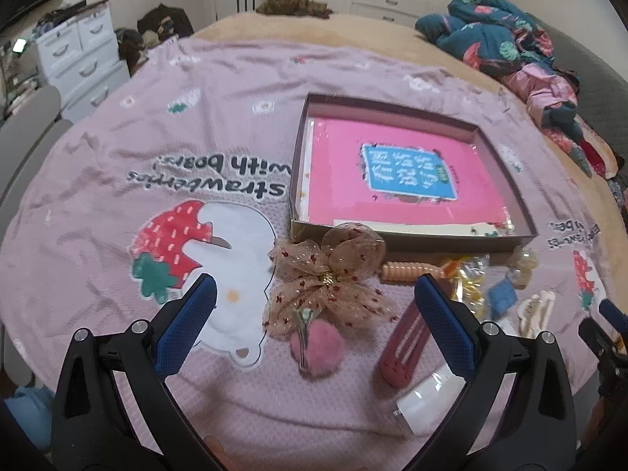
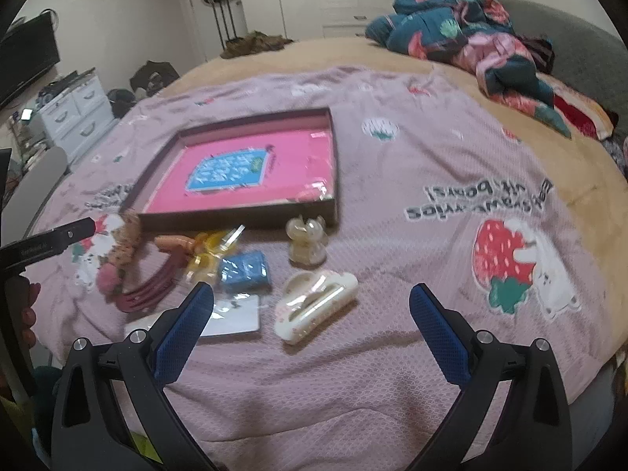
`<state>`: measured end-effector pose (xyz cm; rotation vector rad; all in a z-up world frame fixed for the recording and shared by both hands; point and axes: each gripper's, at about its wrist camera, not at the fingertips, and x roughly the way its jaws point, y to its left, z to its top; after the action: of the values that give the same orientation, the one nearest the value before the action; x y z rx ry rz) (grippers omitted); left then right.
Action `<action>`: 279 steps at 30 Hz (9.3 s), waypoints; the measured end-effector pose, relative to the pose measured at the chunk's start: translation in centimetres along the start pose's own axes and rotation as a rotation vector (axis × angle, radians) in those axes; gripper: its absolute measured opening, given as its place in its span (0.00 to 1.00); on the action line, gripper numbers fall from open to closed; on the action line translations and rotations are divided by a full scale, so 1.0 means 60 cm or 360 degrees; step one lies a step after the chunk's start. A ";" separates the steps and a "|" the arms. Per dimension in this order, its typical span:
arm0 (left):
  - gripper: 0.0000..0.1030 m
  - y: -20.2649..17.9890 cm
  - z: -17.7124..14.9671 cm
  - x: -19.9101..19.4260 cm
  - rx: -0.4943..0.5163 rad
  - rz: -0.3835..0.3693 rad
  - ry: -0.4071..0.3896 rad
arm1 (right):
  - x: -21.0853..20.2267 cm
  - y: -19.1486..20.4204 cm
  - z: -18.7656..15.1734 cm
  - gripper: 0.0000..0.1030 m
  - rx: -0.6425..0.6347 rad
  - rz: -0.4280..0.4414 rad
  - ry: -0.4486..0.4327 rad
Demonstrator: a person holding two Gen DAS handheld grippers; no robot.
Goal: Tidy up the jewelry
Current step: 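Grasp the sheer bow clip with the left tool while the right tool grasps the cream cloud clip, then carry the bow clip and cloud clip into the tray and open both tools, then withdraw both tools from the tray back over the bedspread, then grasp the maroon hair clip with the left tool while the right tool grasps the blue box, then carry the maroon clip and blue box into the tray and open both tools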
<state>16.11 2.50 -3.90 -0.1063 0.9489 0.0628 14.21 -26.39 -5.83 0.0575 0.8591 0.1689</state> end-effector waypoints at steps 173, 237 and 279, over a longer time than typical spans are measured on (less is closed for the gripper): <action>0.91 -0.037 -0.023 -0.156 0.0250 -0.0157 -0.0264 | -0.144 0.045 0.056 0.95 -0.0274 0.0287 -0.0291; 0.28 -0.133 -0.075 0.114 0.0555 -0.0237 0.0250 | 0.156 0.064 0.018 0.64 -0.0359 0.0316 0.0248; 0.25 -0.108 -0.039 -0.010 0.0381 -0.0406 0.0026 | 0.028 -0.004 0.013 0.42 -0.0261 0.0268 0.0084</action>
<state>14.53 -4.23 -4.35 -0.0056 0.9458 -0.2869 15.89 -26.33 -6.61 -0.0285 0.8902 0.3995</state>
